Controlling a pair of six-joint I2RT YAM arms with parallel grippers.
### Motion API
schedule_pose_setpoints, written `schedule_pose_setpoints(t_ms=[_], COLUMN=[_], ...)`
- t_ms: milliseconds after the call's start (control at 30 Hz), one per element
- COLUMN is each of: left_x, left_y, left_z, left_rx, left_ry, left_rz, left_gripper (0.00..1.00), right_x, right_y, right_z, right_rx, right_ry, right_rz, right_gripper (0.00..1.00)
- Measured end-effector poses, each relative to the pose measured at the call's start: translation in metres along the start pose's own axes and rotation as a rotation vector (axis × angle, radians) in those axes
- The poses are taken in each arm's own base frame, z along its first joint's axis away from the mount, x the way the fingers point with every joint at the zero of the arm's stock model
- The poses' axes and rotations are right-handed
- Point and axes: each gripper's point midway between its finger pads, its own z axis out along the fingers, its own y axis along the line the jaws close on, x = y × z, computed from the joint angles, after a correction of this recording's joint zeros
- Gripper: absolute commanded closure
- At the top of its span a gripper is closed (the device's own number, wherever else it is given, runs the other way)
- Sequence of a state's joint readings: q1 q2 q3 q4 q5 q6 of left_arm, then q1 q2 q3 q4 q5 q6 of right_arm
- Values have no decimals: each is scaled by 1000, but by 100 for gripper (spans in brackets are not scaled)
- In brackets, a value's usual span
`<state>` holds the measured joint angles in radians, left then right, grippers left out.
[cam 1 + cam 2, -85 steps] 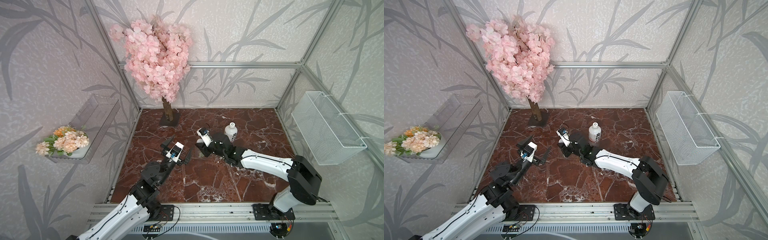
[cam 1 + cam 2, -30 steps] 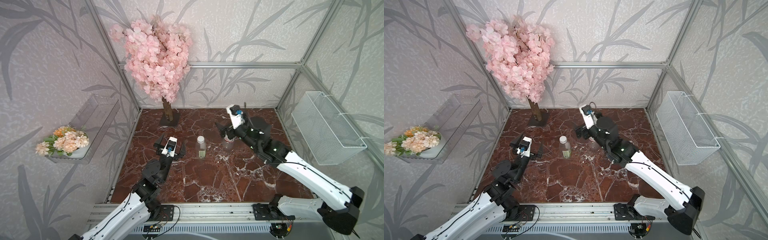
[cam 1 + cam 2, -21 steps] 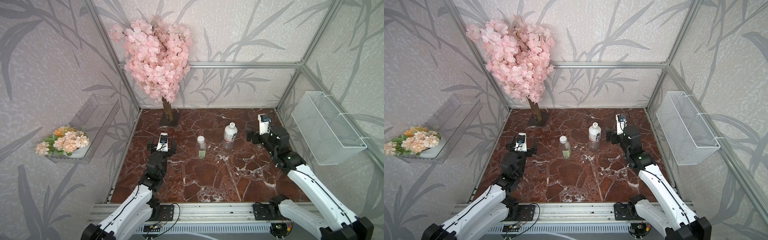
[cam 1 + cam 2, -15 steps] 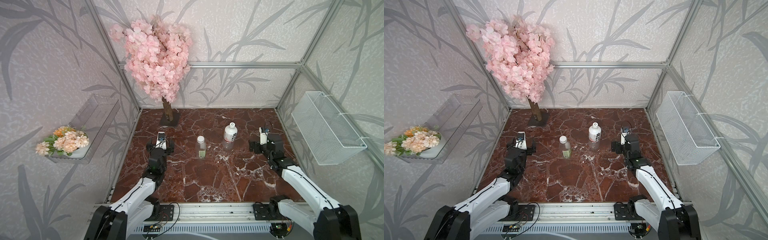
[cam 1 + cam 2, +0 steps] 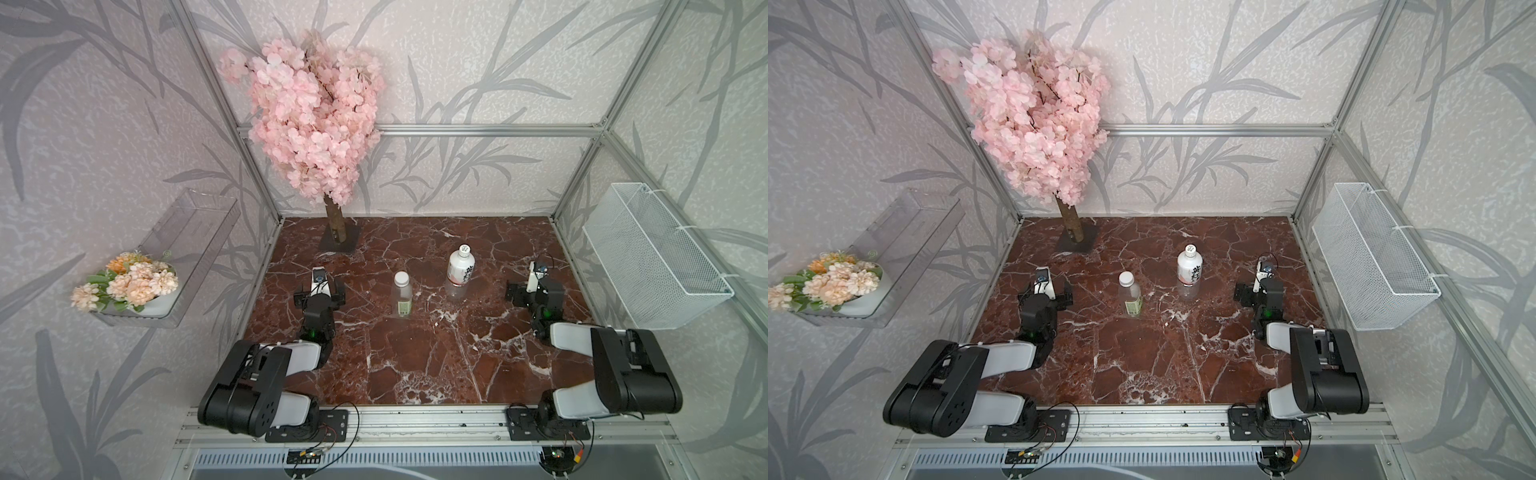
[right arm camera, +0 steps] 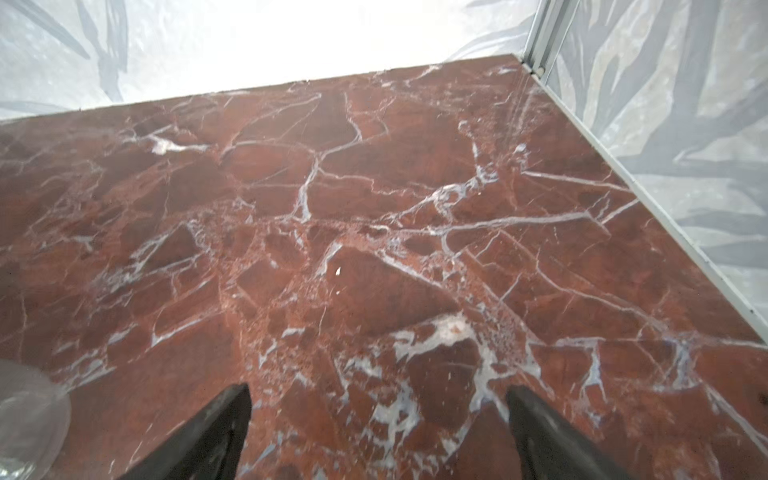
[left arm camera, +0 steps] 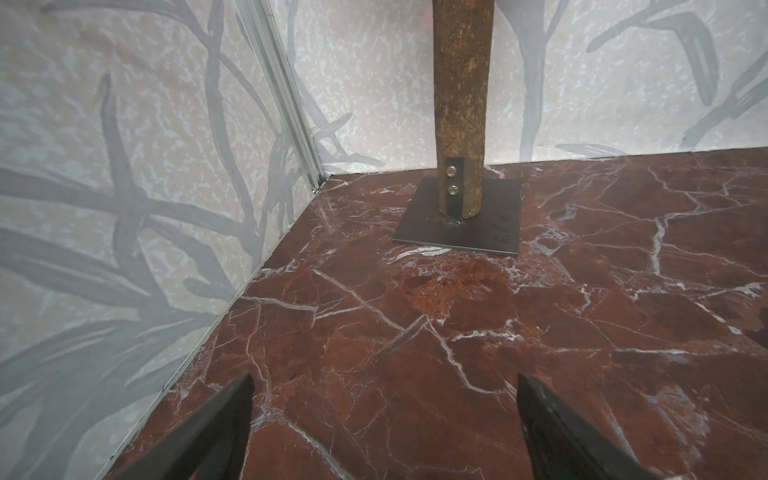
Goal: Screw on the bottle caps
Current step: Reset both arms
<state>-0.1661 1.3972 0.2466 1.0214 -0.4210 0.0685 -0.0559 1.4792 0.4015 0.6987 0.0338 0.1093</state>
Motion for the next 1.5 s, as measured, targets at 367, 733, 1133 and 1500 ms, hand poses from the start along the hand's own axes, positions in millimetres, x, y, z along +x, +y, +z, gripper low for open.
schedule_pose_setpoints(t_ms=[367,733,1133,1500], left_x=[-1,3,3,3], left_y=[10,13,12,12], left_z=[11,13,13,13], left_rx=[-16,-7,-1,-1], left_ry=[-38,-53,-53,-53], left_rz=[-76,-112,-114,-114], left_gripper=[0,0,0,0], right_x=[11,-2,-13,-7], right_y=[-1,-1,24,26], right_z=[0,-1,2,3], right_rx=[-26,-29,-160,-174], right_ry=[-80,-129,-133,-109], right_rz=[8,9,-41,-52], right_gripper=[1,1,1,1])
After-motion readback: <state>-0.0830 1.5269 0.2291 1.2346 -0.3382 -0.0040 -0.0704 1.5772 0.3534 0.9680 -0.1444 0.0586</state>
